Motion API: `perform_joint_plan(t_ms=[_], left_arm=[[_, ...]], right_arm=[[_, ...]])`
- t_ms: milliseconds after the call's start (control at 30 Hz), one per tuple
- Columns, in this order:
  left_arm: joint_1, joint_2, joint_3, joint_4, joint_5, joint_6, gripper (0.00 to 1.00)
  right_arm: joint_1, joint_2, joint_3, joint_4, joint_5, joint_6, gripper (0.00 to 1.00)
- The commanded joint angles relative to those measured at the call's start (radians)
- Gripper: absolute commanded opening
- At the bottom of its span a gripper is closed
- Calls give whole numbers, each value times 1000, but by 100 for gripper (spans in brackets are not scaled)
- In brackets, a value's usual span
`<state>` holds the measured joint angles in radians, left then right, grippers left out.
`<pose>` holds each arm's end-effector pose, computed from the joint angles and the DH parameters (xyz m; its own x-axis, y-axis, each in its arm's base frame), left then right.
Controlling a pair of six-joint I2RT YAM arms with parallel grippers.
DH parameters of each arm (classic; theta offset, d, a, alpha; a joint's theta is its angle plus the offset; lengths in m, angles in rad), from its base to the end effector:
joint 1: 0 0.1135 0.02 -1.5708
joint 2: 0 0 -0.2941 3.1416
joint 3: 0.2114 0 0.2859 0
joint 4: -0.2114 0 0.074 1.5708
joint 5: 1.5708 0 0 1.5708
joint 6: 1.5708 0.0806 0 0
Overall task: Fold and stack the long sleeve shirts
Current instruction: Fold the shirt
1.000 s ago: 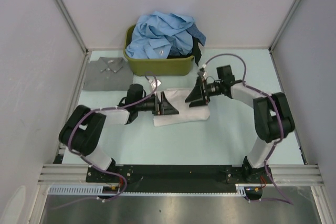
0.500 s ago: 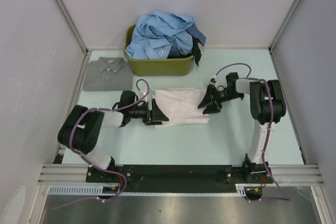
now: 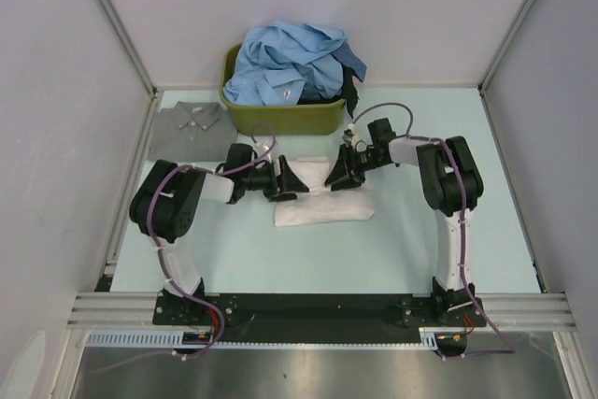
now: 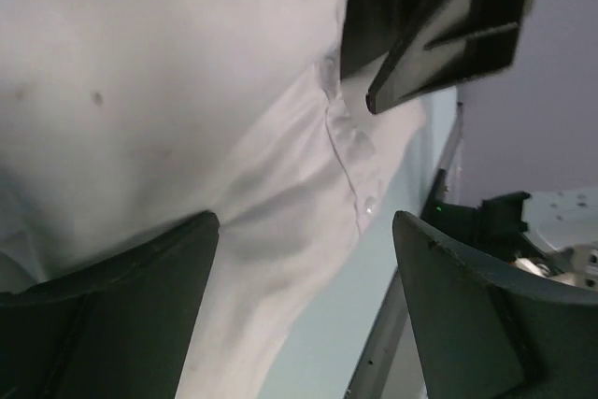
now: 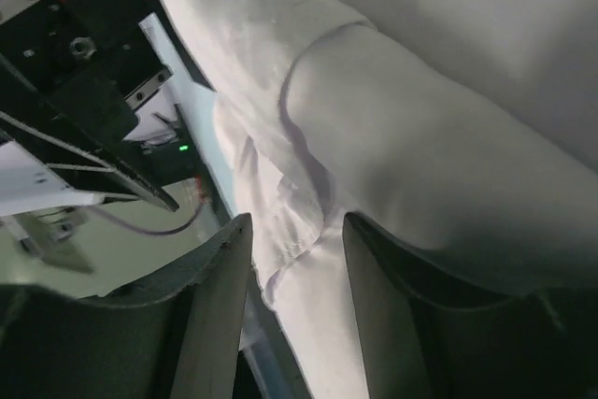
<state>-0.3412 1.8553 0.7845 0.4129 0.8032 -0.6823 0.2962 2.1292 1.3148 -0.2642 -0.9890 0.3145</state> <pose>0.3500 -0.1858 0.0998 -0.9321 -0.1337 -0.3367 0.2334 0.4890 -0.8405 0.4272 0.2008 0.0965 -0.9680 -0.1177 -0.2216 -0.2509 0.4698 0.8464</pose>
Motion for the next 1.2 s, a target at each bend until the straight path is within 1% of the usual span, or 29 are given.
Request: perform_joint_plan(t_ms=[0, 67, 133, 233, 300, 333, 367, 400, 467, 500, 533, 567, 600, 633, 667, 733, 800, 867, 933, 1033, 1067, 1100, 1133, 1167], left_arm=[[31, -3, -14, -78, -7, 56, 87], [27, -60, -33, -114, 28, 136, 88], [36, -164, -47, -147, 42, 177, 89], [79, -307, -71, -210, 45, 220, 91], [131, -373, -65, -288, 4, 263, 93], [154, -428, -65, -307, -8, 265, 93], [210, -456, -70, -321, -18, 260, 93], [240, -478, -67, -373, -60, 262, 94], [319, -527, -48, -443, -85, 285, 95], [338, -539, -36, -510, -125, 305, 95], [367, -570, -16, -546, -143, 322, 96], [401, -580, -13, -572, -153, 354, 100], [415, -590, -5, -633, -156, 374, 99], [429, -594, 19, -681, -180, 404, 99], [450, -597, 25, -760, -183, 417, 99], [473, -602, 30, -818, -177, 453, 99], [521, -640, 24, -835, -182, 472, 100], [554, -650, 41, -882, -188, 513, 99], [574, -665, 41, -901, -171, 533, 100], [597, -702, 26, -911, -159, 559, 99], [599, -709, 22, -911, -153, 563, 99], [599, -719, 19, -910, -145, 566, 99], [599, -722, 13, -905, -141, 567, 99], [597, -723, 10, -893, -137, 566, 99]], right_arm=[[-12, 87, 119, -164, 212, -165, 52], [9, 71, 176, -223, 251, -235, 52], [30, 20, 217, -256, 274, -282, 53], [79, -44, 251, -305, 319, -337, 57], [131, -119, 259, -316, 354, -376, 57], [153, -146, 252, -305, 365, -391, 57], [174, -197, 230, -288, 386, -423, 55], [226, -218, 218, -267, 398, -440, 54], [280, -256, 198, -253, 430, -498, 52], [346, -264, 172, -233, 444, -523, 51], [374, -268, 161, -221, 458, -541, 49], [405, -273, 144, -202, 479, -564, 48], [431, -276, 108, -141, 489, -569, 47], [486, -276, 84, -109, 496, -575, 45], [512, -269, 75, -87, 522, -586, 44], [581, -232, 69, -37, 561, -601, 44], [613, -197, 78, -20, 633, -589, 44], [618, -183, 96, -23, 676, -559, 45], [591, -186, 92, -36, 707, -525, 44], [479, -216, 67, -56, 725, -519, 44], [412, -230, 61, -63, 722, -522, 44], [370, -241, 58, -75, 708, -523, 45], [335, -253, 57, -85, 646, -531, 47], [302, -271, 55, -96, 620, -528, 48]])
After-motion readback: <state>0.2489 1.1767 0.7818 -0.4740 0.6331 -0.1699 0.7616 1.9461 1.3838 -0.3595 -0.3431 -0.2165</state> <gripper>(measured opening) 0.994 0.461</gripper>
